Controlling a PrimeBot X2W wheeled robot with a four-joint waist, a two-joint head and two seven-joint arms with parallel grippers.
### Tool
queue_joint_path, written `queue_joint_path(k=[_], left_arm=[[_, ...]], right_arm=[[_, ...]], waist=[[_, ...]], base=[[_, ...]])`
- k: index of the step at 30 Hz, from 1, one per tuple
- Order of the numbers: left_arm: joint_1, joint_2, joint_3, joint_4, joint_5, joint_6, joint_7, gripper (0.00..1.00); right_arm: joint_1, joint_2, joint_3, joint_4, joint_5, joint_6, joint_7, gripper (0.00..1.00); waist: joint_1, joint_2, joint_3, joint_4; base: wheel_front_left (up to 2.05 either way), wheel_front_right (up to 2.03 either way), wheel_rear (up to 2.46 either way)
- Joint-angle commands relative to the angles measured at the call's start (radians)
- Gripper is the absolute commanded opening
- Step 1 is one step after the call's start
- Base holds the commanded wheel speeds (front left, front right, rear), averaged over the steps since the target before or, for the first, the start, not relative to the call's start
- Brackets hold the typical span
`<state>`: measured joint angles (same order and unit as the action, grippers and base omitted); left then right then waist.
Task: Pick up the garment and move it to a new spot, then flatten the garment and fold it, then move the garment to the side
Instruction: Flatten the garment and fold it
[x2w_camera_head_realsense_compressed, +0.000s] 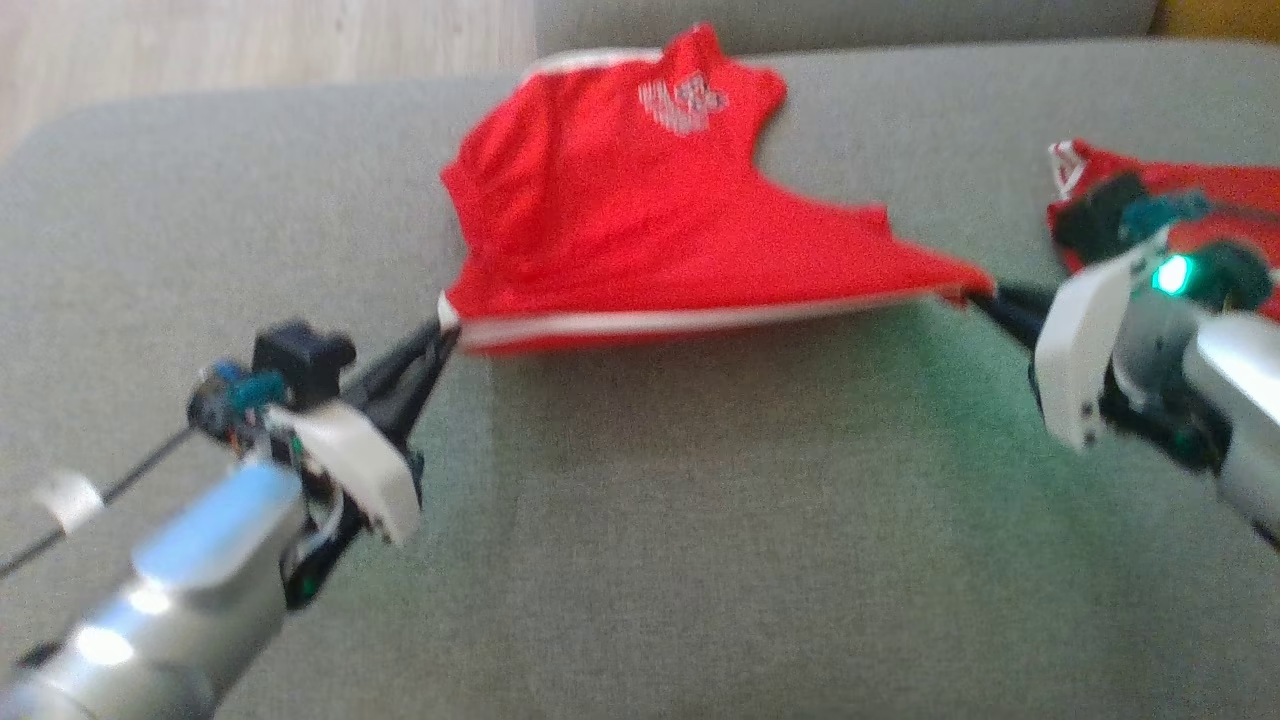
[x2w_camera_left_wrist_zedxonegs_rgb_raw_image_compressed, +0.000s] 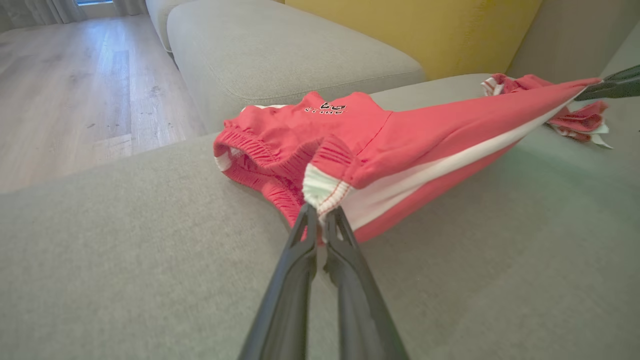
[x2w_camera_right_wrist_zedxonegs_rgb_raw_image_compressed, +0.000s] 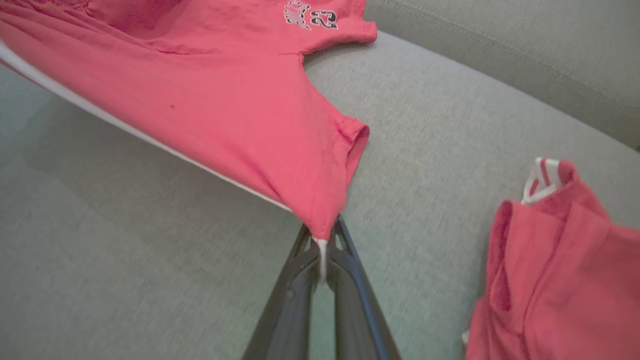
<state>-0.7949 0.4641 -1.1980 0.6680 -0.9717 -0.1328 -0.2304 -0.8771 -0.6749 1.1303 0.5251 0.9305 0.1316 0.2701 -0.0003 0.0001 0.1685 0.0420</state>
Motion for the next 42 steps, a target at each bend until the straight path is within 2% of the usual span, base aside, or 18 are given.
queue_joint_path(k=[1, 6, 14, 17, 20, 28, 33, 42], left_arm=[[-0.007, 0.057, 0.034, -0.011, -0.014, 0.004, -0.012, 0.0], [0.11, 0.086, 0.039, -0.096, -0.038, 0.044, -0.021, 0.0], [0.268, 0.165, 0.022, -0.366, -0.054, 0.161, -0.015, 0.0], [0.284, 0.188, 0.01, -0.443, -0.039, 0.2, 0.002, 0.0], [0.252, 0.2, 0.026, -0.494, -0.025, 0.232, 0.008, 0.0], [0.138, 0.187, 0.061, -0.481, -0.004, 0.232, 0.032, 0.0], [0.079, 0.162, 0.076, -0.438, -0.003, 0.217, 0.043, 0.0], [-0.064, 0.054, 0.072, -0.279, 0.009, 0.136, 0.078, 0.0]], right_arm=[[0.026, -0.057, 0.001, -0.023, 0.022, -0.001, 0.009, 0.0], [0.097, -0.147, 0.074, -0.122, 0.048, -0.001, 0.024, 0.0], [0.225, -0.297, 0.081, -0.274, 0.105, -0.001, 0.035, 0.0], [0.242, -0.321, 0.06, -0.294, 0.096, -0.001, 0.031, 0.0], [0.223, -0.315, 0.006, -0.294, 0.064, -0.001, 0.028, 0.0], [0.098, -0.25, -0.108, -0.261, 0.003, -0.001, 0.067, 0.0], [0.012, -0.206, -0.131, -0.235, -0.033, -0.001, 0.107, 0.0], [-0.185, -0.166, -0.107, -0.153, -0.065, -0.001, 0.213, 0.0]], waist=[[0.0003, -0.0001, -0.067, 0.002], [0.0003, -0.0001, -0.138, -0.012], [0.0003, -0.0001, -0.182, -0.012], [0.0003, -0.0001, -0.176, -0.003], [0.0003, -0.0001, -0.148, 0.016], [0.0003, -0.0001, -0.038, 0.071], [0.0003, -0.0001, 0.02, 0.106], [0.0003, -0.0001, 0.153, 0.198]], base=[[0.0, 0.0, 0.0], [0.0, 0.0, 0.0], [0.0, 0.0, 0.0], [0.0, 0.0, 0.0], [0.0, 0.0, 0.0], [0.0, 0.0, 0.0], [0.0, 0.0, 0.0], [0.0, 0.0, 0.0]])
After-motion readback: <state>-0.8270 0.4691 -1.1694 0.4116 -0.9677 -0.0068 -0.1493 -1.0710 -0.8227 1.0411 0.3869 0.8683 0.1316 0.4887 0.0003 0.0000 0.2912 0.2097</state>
